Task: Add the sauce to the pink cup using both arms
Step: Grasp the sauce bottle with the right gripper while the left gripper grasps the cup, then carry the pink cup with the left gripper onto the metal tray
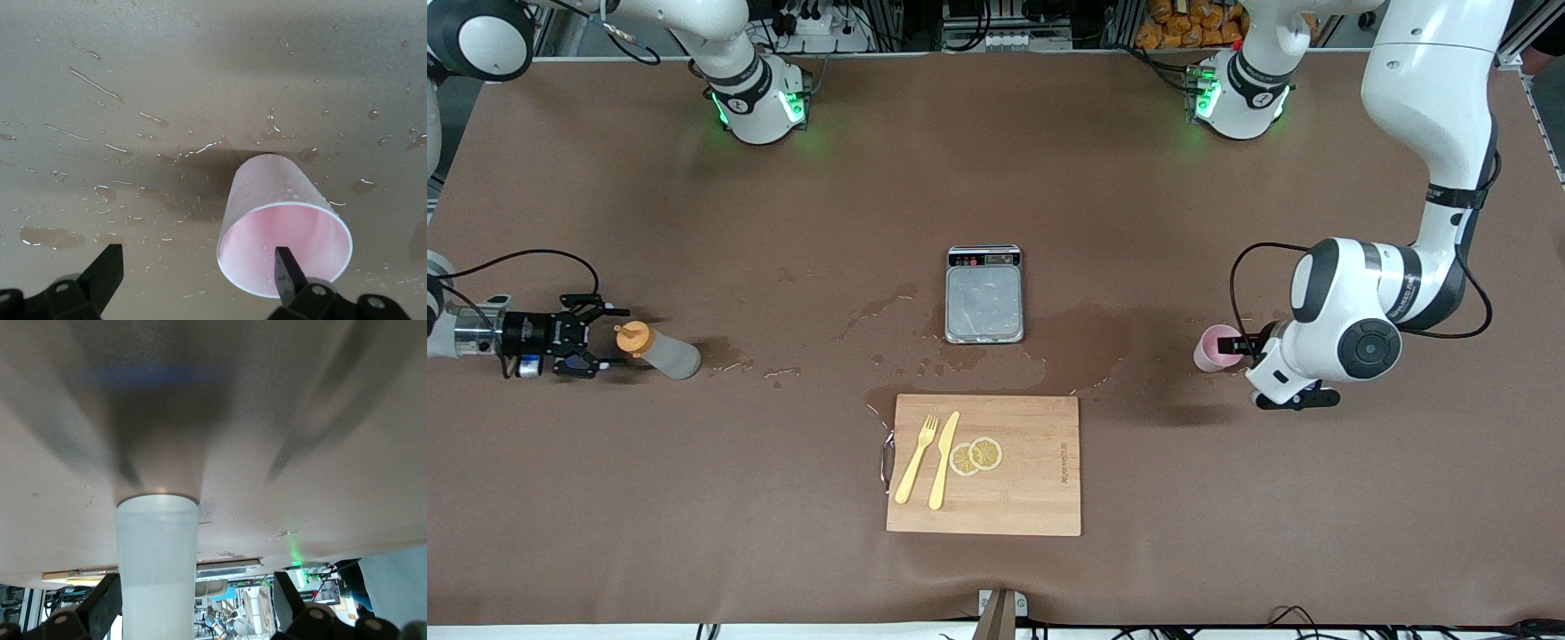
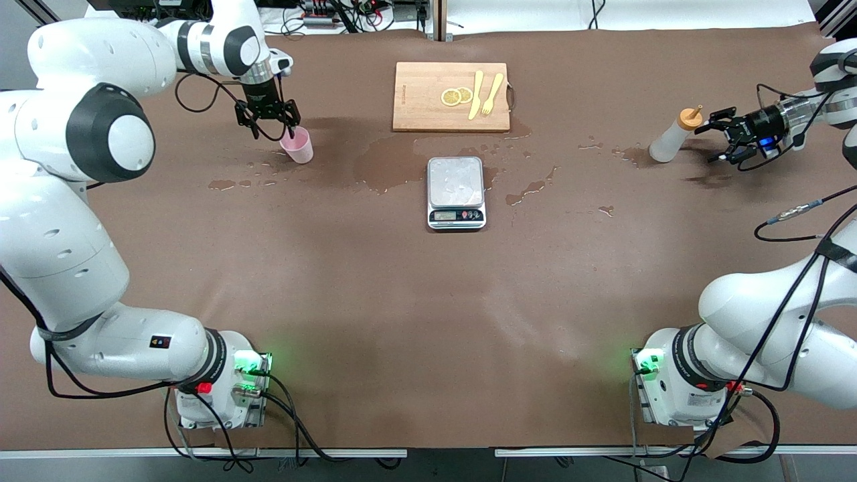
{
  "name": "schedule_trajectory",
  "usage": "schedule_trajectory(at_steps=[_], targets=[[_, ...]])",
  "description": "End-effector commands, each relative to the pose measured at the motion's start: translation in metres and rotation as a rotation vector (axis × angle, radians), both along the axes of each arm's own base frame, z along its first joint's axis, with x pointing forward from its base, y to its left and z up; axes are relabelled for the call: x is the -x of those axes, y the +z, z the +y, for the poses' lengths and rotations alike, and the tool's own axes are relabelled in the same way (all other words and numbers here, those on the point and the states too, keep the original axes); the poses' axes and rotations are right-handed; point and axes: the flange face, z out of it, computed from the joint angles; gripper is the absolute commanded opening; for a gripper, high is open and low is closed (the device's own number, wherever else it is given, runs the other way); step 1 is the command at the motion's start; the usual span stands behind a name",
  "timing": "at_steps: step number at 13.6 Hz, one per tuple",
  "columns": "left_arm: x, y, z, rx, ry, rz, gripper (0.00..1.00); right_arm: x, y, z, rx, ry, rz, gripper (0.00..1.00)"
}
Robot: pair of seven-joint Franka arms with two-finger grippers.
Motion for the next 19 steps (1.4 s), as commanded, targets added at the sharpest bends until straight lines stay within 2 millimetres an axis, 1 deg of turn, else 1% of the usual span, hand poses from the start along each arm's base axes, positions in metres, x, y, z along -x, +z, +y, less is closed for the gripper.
schedule_trajectory(at_steps=[1,2,3,4,5,7,10,11,12,13,14,15,16,18,19], targets=[[0.0,-0.013,-0.007,0.0,-0.008,-0.017,1.0,-0.003,-0.003,-0.001,-0.065,-0.02,-0.01,1.0],[0.0,-0.016,-0.008,0.0,-0.009,-0.014,0.86,-0.005,-0.004,-0.003,-0.065,-0.022,-0.014,1.0],[0.0,-0.015,-0.007,-0.001,-0.006,-0.015,0.33,-0.005,-0.008,-0.002,-0.075,-0.023,-0.013,1.0],[0.0,-0.015,-0.007,-0.002,-0.004,-0.014,0.0,-0.006,-0.012,-0.001,-0.094,-0.037,-0.012,1.0],[0.0,-0.016,-0.004,0.001,-0.009,-0.012,0.0,-0.007,-0.014,0.001,-0.108,-0.048,-0.017,1.0],[0.0,-0.018,-0.005,0.002,-0.01,-0.009,0.0,-0.011,-0.017,0.008,-0.131,-0.059,-0.022,1.0],[0.001,-0.018,-0.007,0.001,-0.015,-0.009,0.0,-0.012,-0.022,0.013,-0.149,-0.07,-0.02,1.0],[0.001,-0.017,-0.008,0.002,-0.017,-0.01,0.0,-0.015,-0.024,0.018,-0.159,-0.07,-0.021,1.0],[-0.001,-0.013,-0.008,0.003,-0.017,-0.018,0.0,-0.016,-0.028,0.023,-0.166,-0.069,-0.019,1.0],[-0.002,-0.006,-0.013,0.007,-0.02,-0.03,0.0,-0.018,-0.029,0.026,-0.167,-0.066,-0.018,1.0],[-0.006,0.004,-0.021,0.014,-0.023,-0.047,0.0,-0.018,-0.029,0.028,-0.168,-0.064,-0.019,1.0],[-0.011,0.021,-0.025,0.021,-0.023,-0.071,0.0,-0.02,-0.028,0.031,-0.169,-0.057,-0.017,1.0],[-0.018,0.042,-0.03,0.031,-0.027,-0.108,0.0,-0.022,-0.03,0.037,-0.167,-0.047,-0.014,1.0],[-0.023,0.075,-0.048,0.071,-0.015,-0.139,0.0,-0.027,-0.029,0.046,-0.164,-0.034,-0.007,1.0],[-0.027,0.088,-0.059,0.093,0.002,-0.157,0.0,-0.027,-0.029,0.046,-0.165,-0.034,-0.008,1.0]])
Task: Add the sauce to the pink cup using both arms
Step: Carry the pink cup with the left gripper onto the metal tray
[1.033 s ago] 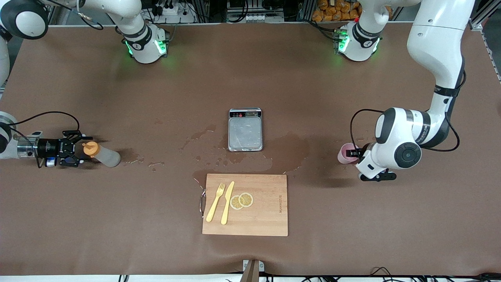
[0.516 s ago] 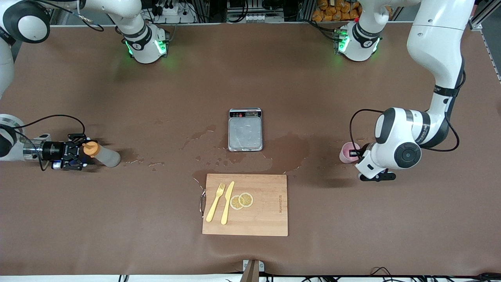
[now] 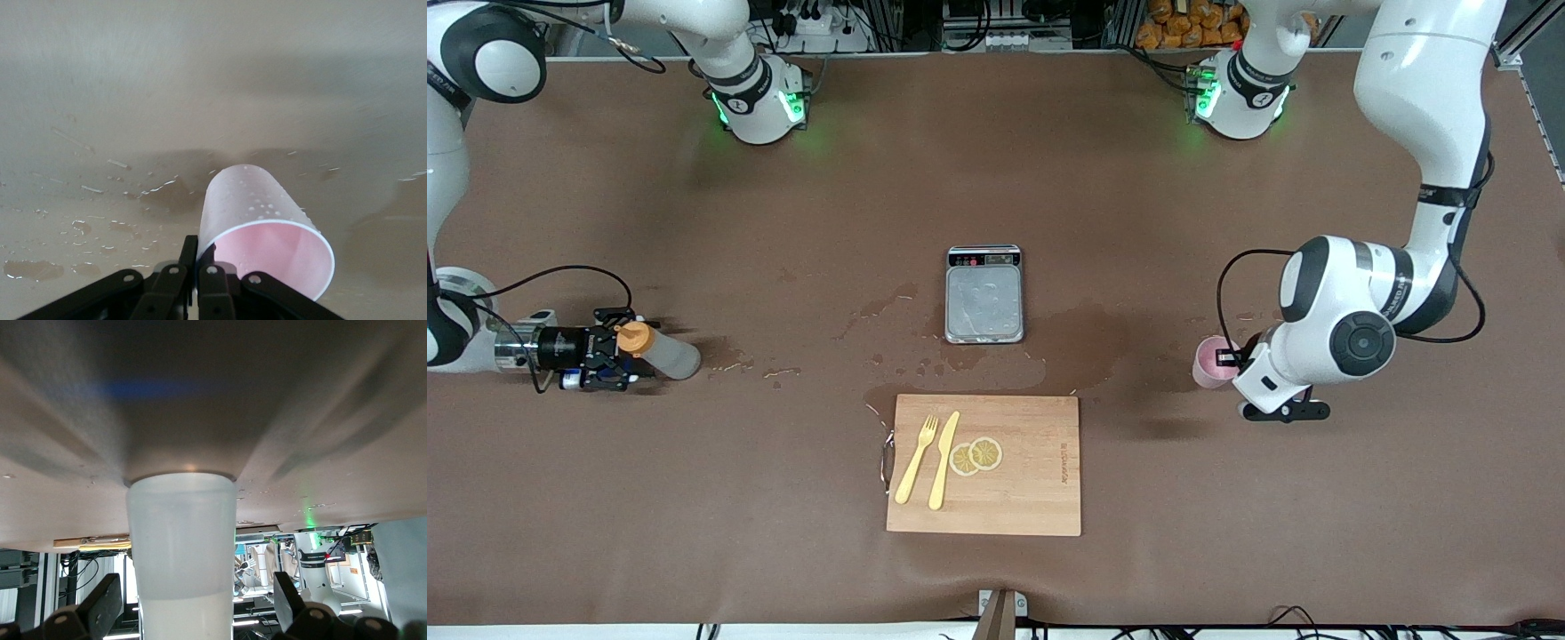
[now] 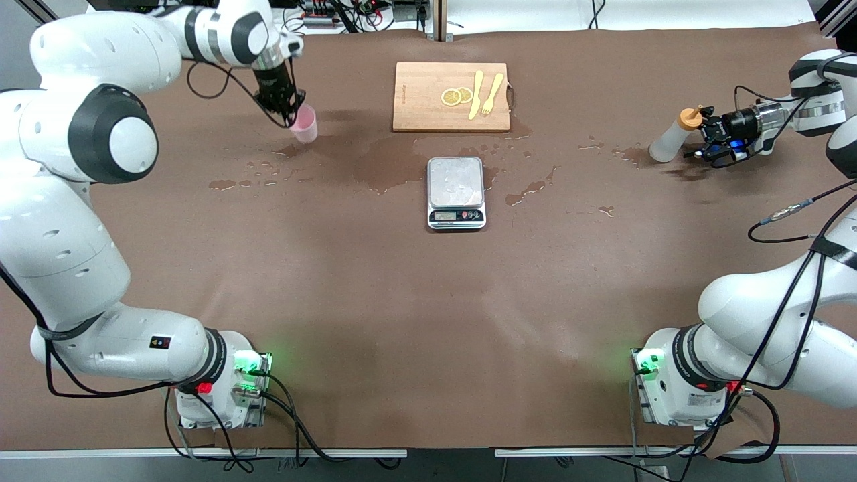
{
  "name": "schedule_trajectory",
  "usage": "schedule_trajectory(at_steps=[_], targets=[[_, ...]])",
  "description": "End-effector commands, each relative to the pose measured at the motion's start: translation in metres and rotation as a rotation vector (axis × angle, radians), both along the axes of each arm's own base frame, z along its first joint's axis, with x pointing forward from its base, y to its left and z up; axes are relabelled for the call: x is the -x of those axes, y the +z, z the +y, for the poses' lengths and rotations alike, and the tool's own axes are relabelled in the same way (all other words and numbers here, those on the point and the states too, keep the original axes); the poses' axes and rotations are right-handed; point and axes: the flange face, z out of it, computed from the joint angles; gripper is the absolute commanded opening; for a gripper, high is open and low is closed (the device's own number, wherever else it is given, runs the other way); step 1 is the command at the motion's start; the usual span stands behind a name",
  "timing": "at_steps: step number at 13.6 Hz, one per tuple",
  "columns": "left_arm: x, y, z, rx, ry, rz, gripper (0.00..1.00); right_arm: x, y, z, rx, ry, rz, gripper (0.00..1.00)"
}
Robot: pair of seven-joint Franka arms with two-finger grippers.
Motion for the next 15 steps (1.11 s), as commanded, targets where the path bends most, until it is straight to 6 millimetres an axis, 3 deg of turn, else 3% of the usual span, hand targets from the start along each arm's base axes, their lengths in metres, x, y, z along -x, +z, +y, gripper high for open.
schedule_trajectory(at_steps=[1,5,8,10,15], targets=[[-0.004,0.042,-0.031,0.057,0.047,-0.034,0.0,-0.009,-0.001,0.004,-0.016,-0.002,-0.007,0.95],[0.024,0.047,-0.117,0.092,0.111,-0.005,0.0,-0.01,-0.002,0.009,-0.017,0.008,-0.011,0.56],[0.05,0.05,-0.17,0.075,0.141,0.003,0.0,-0.009,-0.003,0.009,-0.016,0.002,0.008,0.52],[0.074,0.047,-0.212,0.064,0.148,0.012,0.0,-0.01,0.0,0.009,-0.012,0.006,0.003,0.43],[0.136,0.025,-0.306,0.077,0.137,0.024,0.0,-0.017,0.009,0.019,0.0,0.033,-0.005,0.43]])
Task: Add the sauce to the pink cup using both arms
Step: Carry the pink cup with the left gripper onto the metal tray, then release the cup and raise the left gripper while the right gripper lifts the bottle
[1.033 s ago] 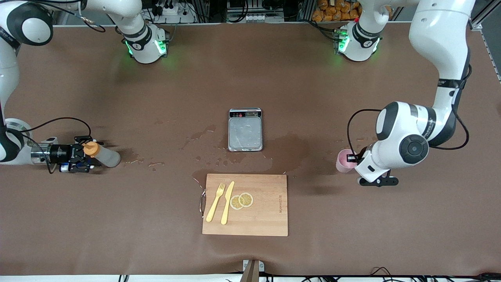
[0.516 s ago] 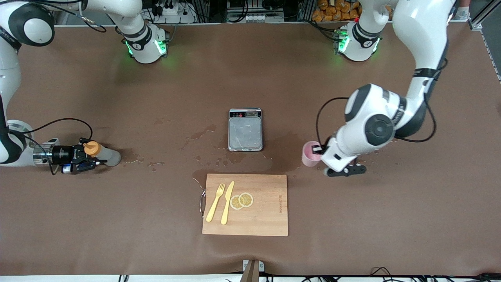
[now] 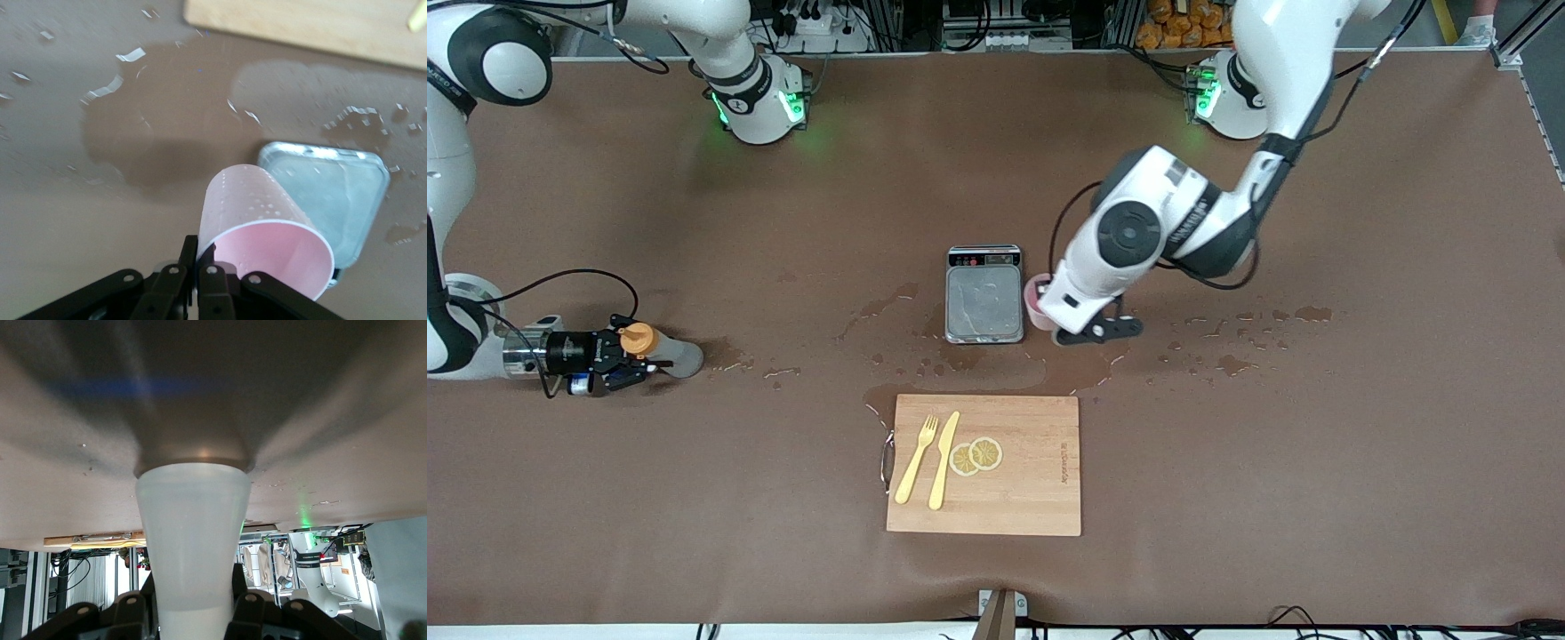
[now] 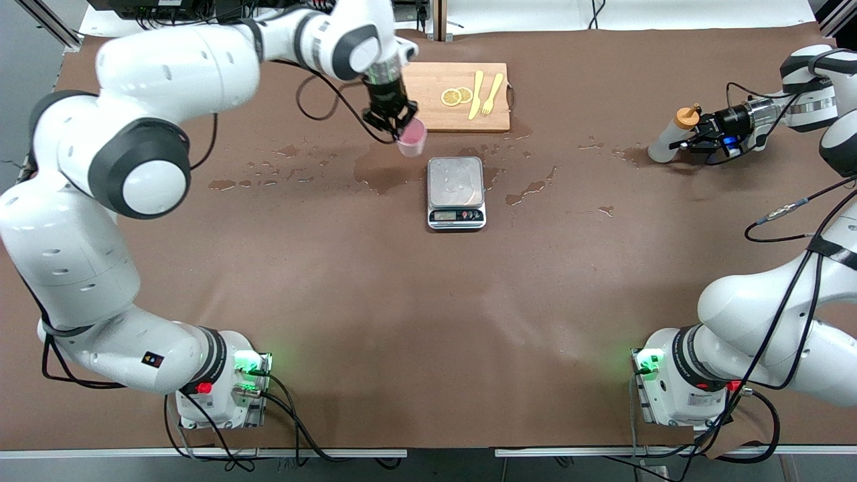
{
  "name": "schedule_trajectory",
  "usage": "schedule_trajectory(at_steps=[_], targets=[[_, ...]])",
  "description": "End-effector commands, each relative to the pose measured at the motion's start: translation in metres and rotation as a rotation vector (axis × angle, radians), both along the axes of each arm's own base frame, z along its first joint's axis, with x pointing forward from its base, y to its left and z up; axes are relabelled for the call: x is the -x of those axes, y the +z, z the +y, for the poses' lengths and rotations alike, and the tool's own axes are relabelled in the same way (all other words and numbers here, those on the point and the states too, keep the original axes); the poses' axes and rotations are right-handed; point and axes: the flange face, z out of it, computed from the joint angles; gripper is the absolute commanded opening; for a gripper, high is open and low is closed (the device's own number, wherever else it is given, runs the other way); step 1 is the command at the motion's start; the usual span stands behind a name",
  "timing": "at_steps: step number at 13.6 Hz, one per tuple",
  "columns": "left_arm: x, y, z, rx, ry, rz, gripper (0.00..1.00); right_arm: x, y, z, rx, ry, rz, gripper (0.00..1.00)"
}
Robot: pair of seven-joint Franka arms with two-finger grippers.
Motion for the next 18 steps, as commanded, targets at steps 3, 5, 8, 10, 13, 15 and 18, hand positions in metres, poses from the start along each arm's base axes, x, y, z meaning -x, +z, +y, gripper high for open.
schedule_trajectory(at_steps=[3,5,8,10,13,15,18], targets=[[0.037,-0.032,-0.064,0.051,0.014,-0.024,0.0,-0.012,0.013,0.01,0.01,0.019,0.002,0.44],[0.042,-0.042,-0.073,0.062,0.005,-0.031,0.0,-0.022,0.025,0.018,0.035,0.04,-0.001,0.44],[0.035,-0.053,-0.077,0.071,0.013,-0.028,0.0,-0.029,0.035,0.019,0.064,0.049,0.009,0.44],[0.035,-0.057,-0.084,0.087,0.012,-0.038,0.0,-0.036,0.048,0.028,0.087,0.067,0.011,0.44],[0.038,-0.059,-0.089,0.093,0.005,-0.043,0.0,-0.042,0.056,0.041,0.124,0.081,0.05,0.43],[0.04,-0.06,-0.09,0.093,-0.016,-0.048,0.82,-0.045,0.062,0.047,0.133,0.085,0.058,0.43],[0.041,-0.049,-0.094,0.103,-0.003,-0.06,1.0,-0.05,0.075,0.06,0.162,0.093,0.082,0.44]])
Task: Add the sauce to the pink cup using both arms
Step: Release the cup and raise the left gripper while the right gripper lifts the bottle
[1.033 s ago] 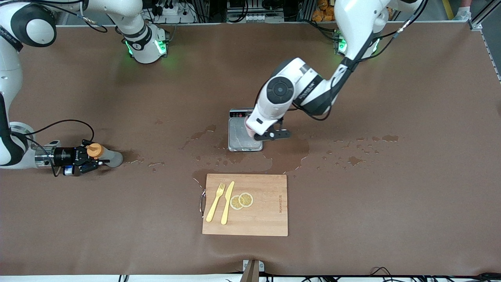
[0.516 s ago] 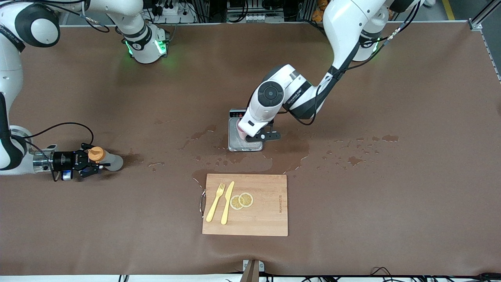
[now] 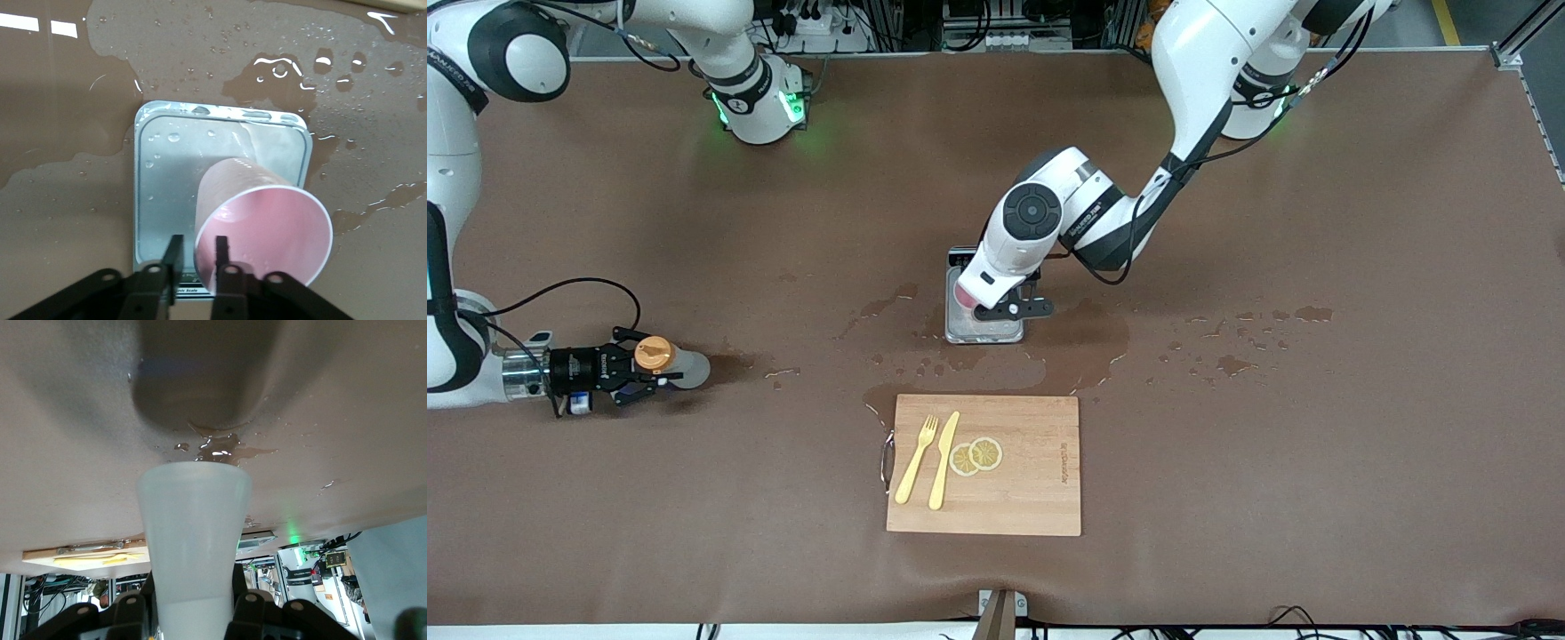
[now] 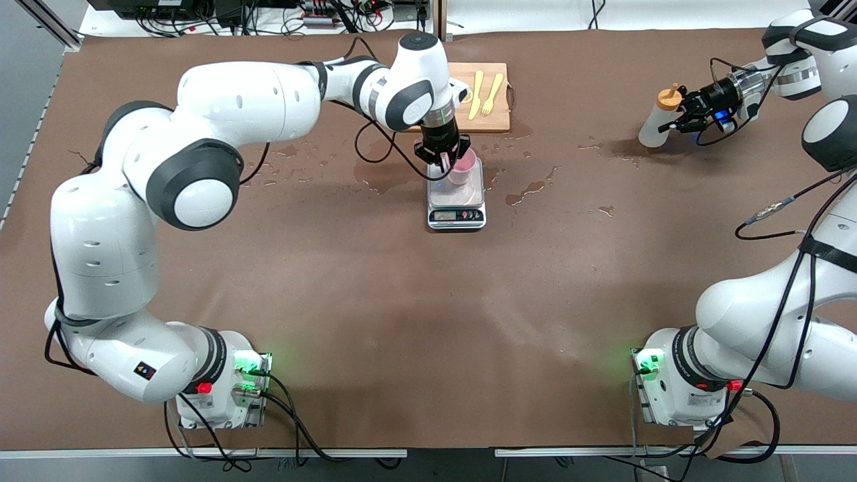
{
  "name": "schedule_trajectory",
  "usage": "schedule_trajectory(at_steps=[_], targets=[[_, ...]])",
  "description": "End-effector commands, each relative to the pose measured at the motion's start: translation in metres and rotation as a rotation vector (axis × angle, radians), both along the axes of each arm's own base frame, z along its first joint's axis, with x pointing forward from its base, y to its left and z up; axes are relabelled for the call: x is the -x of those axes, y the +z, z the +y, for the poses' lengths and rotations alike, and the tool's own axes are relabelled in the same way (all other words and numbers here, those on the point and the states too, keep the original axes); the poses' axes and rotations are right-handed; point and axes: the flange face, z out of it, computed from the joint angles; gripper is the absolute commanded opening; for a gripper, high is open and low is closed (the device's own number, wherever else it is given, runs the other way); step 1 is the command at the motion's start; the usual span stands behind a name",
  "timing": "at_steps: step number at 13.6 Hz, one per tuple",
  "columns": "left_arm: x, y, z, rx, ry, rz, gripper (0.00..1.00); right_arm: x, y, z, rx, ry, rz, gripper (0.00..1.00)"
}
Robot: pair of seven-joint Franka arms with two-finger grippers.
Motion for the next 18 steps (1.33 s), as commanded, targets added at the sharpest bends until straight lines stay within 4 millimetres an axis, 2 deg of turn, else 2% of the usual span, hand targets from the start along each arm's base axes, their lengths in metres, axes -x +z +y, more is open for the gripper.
schedule_trajectory(at_steps=[1,3,5,7,9,12,14,16,17,18], targets=[[-0.005,0.02,-0.004,0.028,0.014,-0.024,1.0,-0.005,0.026,0.013,0.043,0.01,0.033,0.44],[-0.012,0.046,0.0,0.041,0.019,-0.052,1.0,-0.008,0.031,0.021,0.051,0.012,0.048,0.44],[-0.019,0.08,0.012,0.043,0.03,-0.079,1.0,-0.011,0.033,0.033,0.051,0.013,0.06,0.43],[-0.03,0.119,0.033,0.043,0.044,-0.108,1.0,-0.016,0.035,0.05,0.058,0.013,0.074,0.43],[-0.047,0.151,0.067,0.019,0.06,-0.121,1.0,-0.022,0.051,0.073,0.11,-0.003,0.091,0.43],[-0.078,0.199,0.156,-0.043,0.041,-0.098,1.0,-0.025,0.072,0.101,0.168,-0.016,0.093,0.42],[-0.101,0.221,0.219,-0.056,0.074,-0.105,1.0,-0.026,0.094,0.133,0.238,-0.027,0.095,0.41],[-0.119,0.24,0.287,-0.072,0.11,-0.1,1.0,-0.022,0.111,0.168,0.293,-0.04,0.083,0.41],[-0.128,0.243,0.316,-0.066,0.108,-0.102,1.0,-0.022,0.117,0.175,0.302,-0.042,0.086,0.41],[-0.133,0.242,0.329,-0.062,0.108,-0.105,1.0,-0.022,0.122,0.183,0.313,-0.046,0.1,0.41]])
